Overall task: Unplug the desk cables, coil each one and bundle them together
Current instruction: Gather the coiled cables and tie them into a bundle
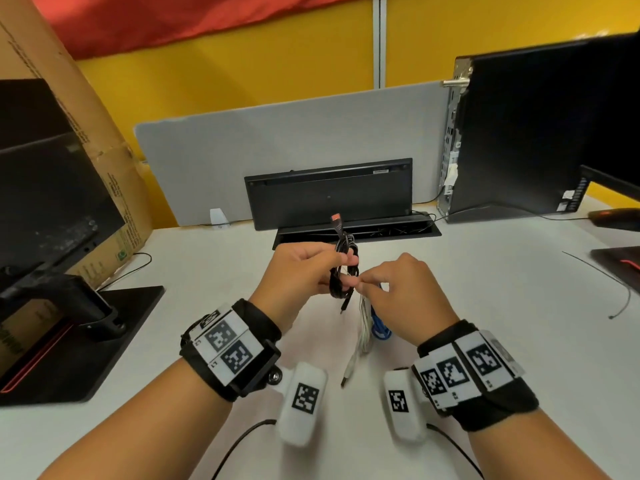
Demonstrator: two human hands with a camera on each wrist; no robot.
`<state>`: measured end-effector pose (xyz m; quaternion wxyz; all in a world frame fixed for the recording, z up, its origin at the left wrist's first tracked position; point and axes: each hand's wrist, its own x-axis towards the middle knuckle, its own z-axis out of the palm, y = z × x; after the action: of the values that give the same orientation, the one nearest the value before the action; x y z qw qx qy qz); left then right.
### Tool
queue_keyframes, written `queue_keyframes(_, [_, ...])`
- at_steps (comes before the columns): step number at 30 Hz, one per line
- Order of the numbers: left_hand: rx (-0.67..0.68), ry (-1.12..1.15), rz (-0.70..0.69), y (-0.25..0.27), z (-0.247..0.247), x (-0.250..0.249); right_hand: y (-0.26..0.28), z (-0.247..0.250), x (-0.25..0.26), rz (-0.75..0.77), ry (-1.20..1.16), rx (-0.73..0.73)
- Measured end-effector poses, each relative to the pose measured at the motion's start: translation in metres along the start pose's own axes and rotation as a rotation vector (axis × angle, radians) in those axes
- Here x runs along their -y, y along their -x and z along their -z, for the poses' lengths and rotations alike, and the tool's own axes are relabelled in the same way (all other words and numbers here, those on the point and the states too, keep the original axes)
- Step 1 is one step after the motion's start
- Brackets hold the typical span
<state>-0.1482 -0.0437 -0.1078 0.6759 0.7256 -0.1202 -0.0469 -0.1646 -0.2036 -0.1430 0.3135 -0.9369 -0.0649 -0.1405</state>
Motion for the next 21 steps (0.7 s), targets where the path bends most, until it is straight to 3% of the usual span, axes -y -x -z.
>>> queue_keyframes(4, [0.060,0.119,0.111,-0.001,0.003,0.001,0.001,0.000,0.003,0.019,0.054,0.007])
queue_keyframes(8, [0.084,0.034,0.043,0.002,0.005,0.007,0.002,-0.001,0.003,0.024,0.032,0.018])
queue_keyframes(21, [-0.070,-0.118,-0.124,-0.005,0.005,0.016,0.000,0.000,0.006,0.061,-0.217,-0.027])
